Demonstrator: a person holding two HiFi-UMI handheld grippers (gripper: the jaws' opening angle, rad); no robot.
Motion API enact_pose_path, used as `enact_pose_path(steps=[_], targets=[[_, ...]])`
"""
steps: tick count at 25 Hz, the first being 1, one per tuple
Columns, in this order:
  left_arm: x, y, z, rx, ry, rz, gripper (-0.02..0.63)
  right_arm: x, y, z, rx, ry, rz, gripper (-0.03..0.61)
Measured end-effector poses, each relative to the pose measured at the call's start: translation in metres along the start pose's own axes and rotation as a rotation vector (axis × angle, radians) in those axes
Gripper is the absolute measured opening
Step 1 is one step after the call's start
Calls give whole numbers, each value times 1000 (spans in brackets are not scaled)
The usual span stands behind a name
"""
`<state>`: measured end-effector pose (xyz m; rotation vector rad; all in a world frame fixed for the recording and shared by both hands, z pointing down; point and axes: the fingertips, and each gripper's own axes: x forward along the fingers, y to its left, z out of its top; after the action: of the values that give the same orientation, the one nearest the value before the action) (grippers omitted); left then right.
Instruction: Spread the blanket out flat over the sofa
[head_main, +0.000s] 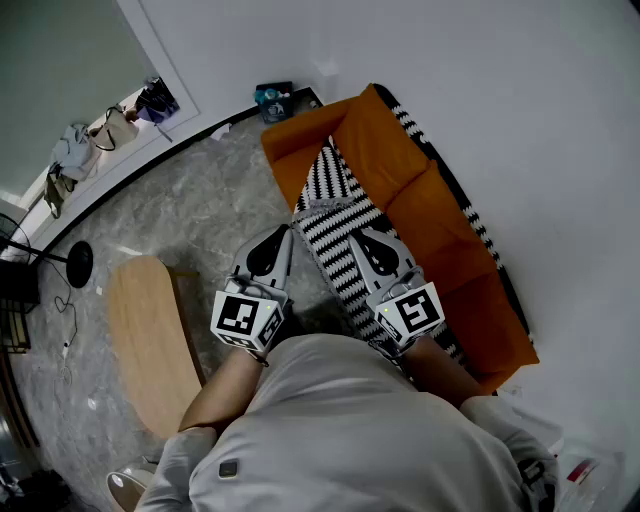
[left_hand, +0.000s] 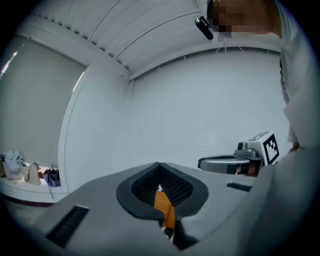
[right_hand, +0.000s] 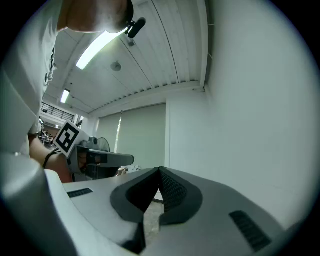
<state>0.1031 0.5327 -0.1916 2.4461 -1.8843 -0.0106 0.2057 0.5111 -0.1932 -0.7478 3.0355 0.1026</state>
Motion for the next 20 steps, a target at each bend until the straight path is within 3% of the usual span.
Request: enact_pose_path(steps=[10, 20], targets=[[4, 12, -2, -19, 1, -11, 9, 12, 1, -4, -2, 4, 1, 25], [7, 54, -9, -45, 4, -24, 9, 50, 10, -6, 9, 7, -1, 25]])
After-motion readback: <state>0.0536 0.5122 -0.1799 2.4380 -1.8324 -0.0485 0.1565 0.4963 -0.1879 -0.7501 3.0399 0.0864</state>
